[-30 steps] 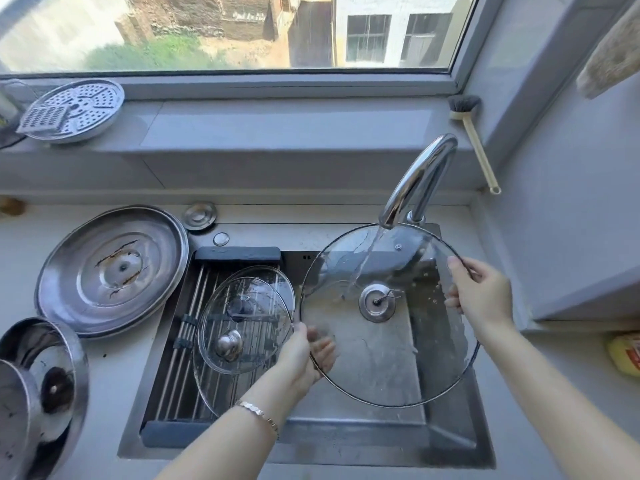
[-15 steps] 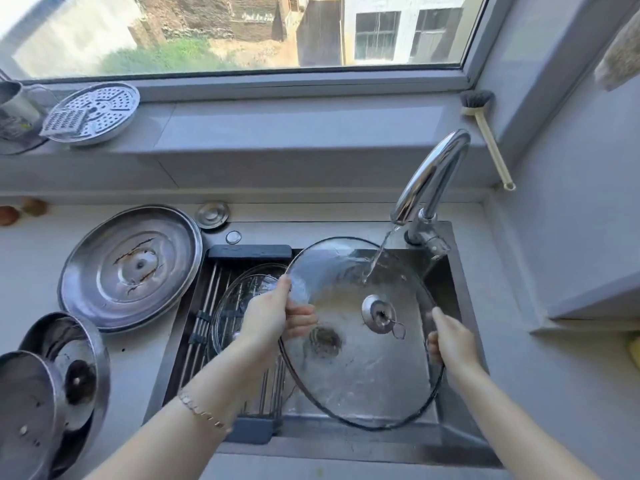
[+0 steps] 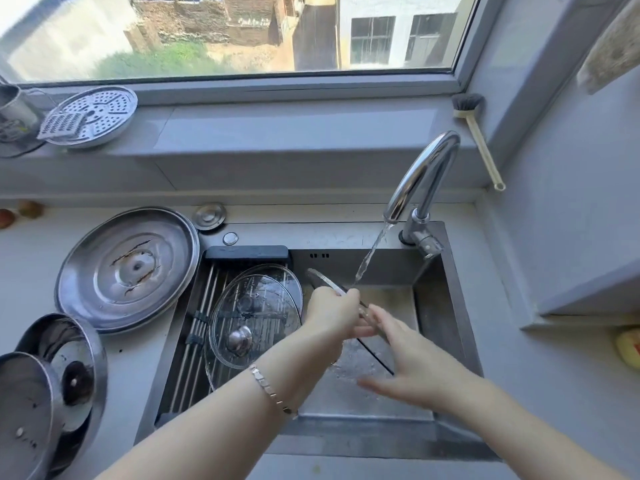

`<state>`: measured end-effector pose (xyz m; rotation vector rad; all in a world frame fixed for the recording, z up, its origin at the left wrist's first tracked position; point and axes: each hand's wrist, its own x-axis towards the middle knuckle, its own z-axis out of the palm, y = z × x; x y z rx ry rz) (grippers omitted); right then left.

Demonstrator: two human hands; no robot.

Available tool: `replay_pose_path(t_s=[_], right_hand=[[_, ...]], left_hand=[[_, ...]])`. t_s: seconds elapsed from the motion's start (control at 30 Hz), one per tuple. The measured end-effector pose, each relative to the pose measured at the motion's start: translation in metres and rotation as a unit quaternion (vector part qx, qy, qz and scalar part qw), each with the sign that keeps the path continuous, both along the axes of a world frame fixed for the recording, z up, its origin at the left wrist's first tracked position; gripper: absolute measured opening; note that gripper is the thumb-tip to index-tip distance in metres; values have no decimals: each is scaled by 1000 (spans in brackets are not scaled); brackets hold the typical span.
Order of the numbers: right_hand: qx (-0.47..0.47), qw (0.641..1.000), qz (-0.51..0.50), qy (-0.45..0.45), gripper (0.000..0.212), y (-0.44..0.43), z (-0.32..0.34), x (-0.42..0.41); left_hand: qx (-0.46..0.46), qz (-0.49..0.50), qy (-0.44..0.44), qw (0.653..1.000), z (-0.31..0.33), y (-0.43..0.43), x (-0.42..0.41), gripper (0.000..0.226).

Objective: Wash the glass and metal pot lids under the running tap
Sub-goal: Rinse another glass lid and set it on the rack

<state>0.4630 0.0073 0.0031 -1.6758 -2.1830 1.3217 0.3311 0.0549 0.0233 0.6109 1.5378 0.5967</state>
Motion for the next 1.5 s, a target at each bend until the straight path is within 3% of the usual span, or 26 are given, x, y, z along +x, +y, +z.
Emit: replay_pose_path(t_s=[0.07, 0.17, 0.27, 0.37, 0.5, 0.57, 0.63, 0.7, 0.83, 0.9, 0.93, 1.0, 1.07, 1.13, 1.23, 1.3, 1.4, 1.5], right_hand=[[136, 984, -110, -18, 43, 4, -8, 9], [203, 959, -195, -14, 27, 13, -13, 22], [125, 933, -324, 92, 21, 17, -19, 39], [-2, 844, -476, 246, 18, 19, -27, 62], [-167, 696, -588, 377, 19, 11, -57, 75], [-248, 632, -608, 412, 20, 2, -72, 66], [-300, 595, -607, 433, 21, -7, -86, 50], [-335, 562, -604, 455, 23, -14, -98, 33], [-354, 527, -563, 530, 18, -23, -110, -1], [-329, 503, -536, 593, 55, -21, -115, -5], [-316, 496, -526, 614, 63, -18, -116, -4], [-299, 511, -503, 630, 63, -9, -112, 4], [-280, 553, -487, 616, 60, 4, -98, 18], [-238, 627, -475, 570, 51, 20, -77, 32], [-155, 755, -440, 461, 19, 46, -41, 52], [-134, 803, -430, 391, 15, 59, -25, 64], [-163, 832, -431, 308, 10, 65, -23, 81], [-235, 829, -458, 221, 12, 55, -44, 94]], left_hand=[[3, -4, -33, 999, 5, 5, 10, 17], [28, -49, -66, 996, 8, 11, 16, 34], [74, -72, 42, 994, -9, 7, 0, 33], [58, -109, 196, 973, -34, -9, -26, 33], [-84, -67, 130, 986, -57, -16, -54, 77], [-91, -12, 35, 995, -55, -15, -62, 70], [-68, 11, -66, 995, -42, -11, -65, 45], [-26, -1, -111, 993, -26, -4, -66, 34], [56, -33, -48, 997, -13, 2, -76, 26], [81, -23, -28, 996, -18, 0, -87, 22], [92, -9, -40, 995, -21, -1, -93, 21], [107, 27, -78, 991, -29, -2, -100, 23], [109, 72, -121, 984, -38, -2, -101, 24], [87, 130, -169, 973, -49, -3, -94, 26], [21, 199, -235, 951, -67, -7, -74, 30], [-26, 219, -257, 941, -77, -14, -58, 29], [-72, 237, -271, 930, -85, -24, -43, 21], [-66, 223, -233, 944, -78, -23, -42, 17]])
